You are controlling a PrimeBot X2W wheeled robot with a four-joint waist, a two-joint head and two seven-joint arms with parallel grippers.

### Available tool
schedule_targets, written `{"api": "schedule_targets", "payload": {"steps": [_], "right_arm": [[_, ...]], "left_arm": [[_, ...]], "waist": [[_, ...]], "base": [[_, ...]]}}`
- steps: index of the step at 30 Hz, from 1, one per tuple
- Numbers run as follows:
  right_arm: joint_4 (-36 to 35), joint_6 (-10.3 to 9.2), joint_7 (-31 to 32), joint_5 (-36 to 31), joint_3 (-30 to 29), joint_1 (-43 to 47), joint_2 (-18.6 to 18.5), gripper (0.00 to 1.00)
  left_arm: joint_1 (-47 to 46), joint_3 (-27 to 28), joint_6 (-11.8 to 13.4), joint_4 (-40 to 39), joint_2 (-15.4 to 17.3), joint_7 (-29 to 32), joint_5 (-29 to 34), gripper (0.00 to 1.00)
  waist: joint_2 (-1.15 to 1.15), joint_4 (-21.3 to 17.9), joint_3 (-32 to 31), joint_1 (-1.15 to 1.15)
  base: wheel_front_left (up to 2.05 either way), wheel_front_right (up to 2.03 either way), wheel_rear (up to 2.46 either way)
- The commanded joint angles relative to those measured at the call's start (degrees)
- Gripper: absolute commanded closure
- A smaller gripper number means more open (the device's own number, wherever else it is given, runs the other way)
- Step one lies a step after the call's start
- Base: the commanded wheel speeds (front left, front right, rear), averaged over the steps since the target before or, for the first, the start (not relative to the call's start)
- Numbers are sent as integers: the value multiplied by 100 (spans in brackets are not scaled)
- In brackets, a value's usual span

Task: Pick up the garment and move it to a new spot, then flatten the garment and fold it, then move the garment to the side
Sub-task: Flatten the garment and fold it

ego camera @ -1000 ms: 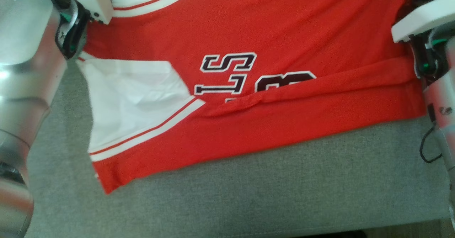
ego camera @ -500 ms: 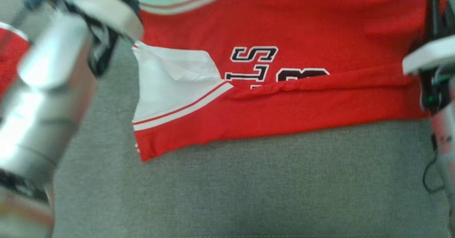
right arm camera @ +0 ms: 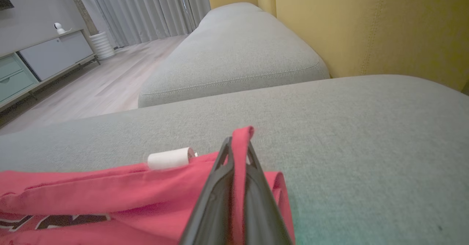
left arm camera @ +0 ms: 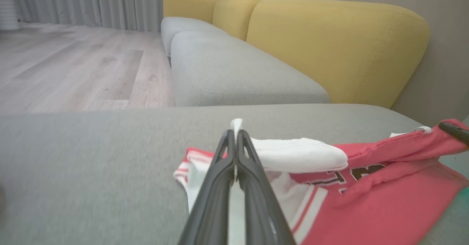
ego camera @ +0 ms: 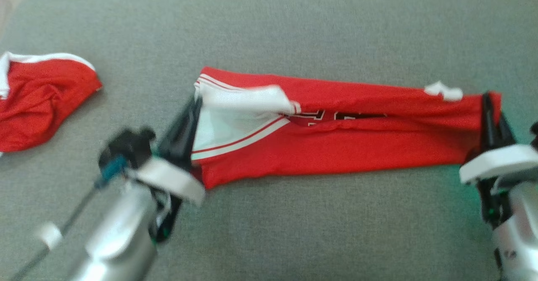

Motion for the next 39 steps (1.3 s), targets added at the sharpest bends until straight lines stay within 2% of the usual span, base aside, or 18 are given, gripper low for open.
{"api": "schedule_targets", "payload": {"steps": [1, 3, 4, 5, 6, 8, 10, 14, 17, 20, 25, 32, 39], "right_arm": [[-132, 18, -62, 27, 73, 57, -3, 100], [-46, 18, -62, 23, 82, 171, 60, 100], [39, 18, -62, 53, 88, 215, 104, 96], [131, 18, -58, 97, 91, 241, 147, 55], [192, 18, -58, 151, 76, 248, 187, 0], [210, 18, -59, 184, 15, 237, 235, 0], [47, 18, -60, 148, -103, 238, 304, 0], [-418, 18, -61, -209, -349, 414, 504, 0], [-561, 18, -61, -500, -454, 548, 628, 0], [-575, 18, -61, -845, -571, 757, 838, 0], [-381, 18, -62, -1066, -614, 964, 1050, 0], [-142, 18, -62, -1175, -644, 849, 1037, 0], [621, 18, 33, -1466, -1055, 241, 670, 0]], "left_arm": [[38, 309, 5, -174, 57, -45, 39, 100], [357, 400, -21, -151, -59, -45, 77, 100], [480, 451, -32, -127, -113, -45, 100, 89], [580, 514, -40, -102, -161, -45, 143, 45], [674, 584, -46, -56, -213, -45, 180, 0], [820, 804, -36, -24, -323, -45, 306, 0], [973, 1117, 88, -83, -427, -45, 544, 0], [1379, 1737, 299, -274, -657, -45, 1077, 0], [1595, 2037, 361, -417, -791, -45, 1310, 0], [1905, 2316, 311, -551, -943, -45, 1642, 0], [2324, 2678, 224, -716, -1153, -46, 1973, 0], [2594, 2796, 74, -757, -1276, -46, 2135, 0], [2483, 2571, 10, -757, -1290, -46, 2002, 0]], "waist": [[0, 74, -162, 2], [0, 96, -237, 2], [0, 107, -273, 2], [0, 116, -304, 2], [0, 127, -340, 2], [0, 135, -401, 2], [0, 137, -461, 2], [0, 120, -620, 2], [0, 109, -710, 2], [0, 106, -853, 2], [0, 91, -1036, 2], [0, 95, -1042, 2], [0, 253, -727, 2]], "base": [[0, 0, 0], [0, 0, 0], [0, 0, 0], [0, 0, 0], [0, 0, 0], [0, 0, 0], [0, 0, 0], [0, 0, 0], [0, 0, 0], [0, 0, 0], [0, 0, 0], [0, 0, 0], [0, 0, 0]]}}
